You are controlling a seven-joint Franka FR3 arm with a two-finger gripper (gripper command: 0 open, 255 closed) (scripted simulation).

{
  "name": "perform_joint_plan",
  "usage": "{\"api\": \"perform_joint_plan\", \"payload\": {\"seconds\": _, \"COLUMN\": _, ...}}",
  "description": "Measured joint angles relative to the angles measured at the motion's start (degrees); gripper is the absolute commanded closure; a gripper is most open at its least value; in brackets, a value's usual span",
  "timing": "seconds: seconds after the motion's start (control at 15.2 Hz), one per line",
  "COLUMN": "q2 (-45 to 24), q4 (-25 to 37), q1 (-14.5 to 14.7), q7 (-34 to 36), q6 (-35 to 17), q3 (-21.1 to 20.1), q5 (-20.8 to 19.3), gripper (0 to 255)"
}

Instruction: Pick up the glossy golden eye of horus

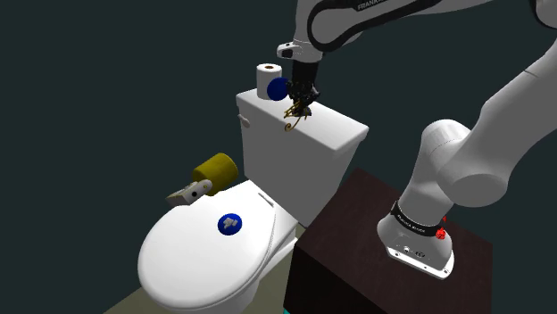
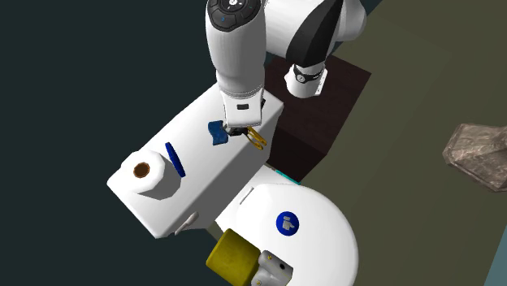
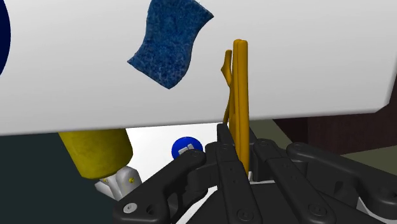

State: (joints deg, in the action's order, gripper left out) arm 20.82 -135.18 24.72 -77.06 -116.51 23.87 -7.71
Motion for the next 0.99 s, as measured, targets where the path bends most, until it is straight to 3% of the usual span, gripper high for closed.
{"api": "perform_joint_plan", "payload": {"seconds": 0.99, "q2": 1.9, "q4": 9.3, "q1": 0.2, "q7": 0.3, "q6": 11.2, "q3": -1.4, "q5": 0.3, "gripper": 255}}
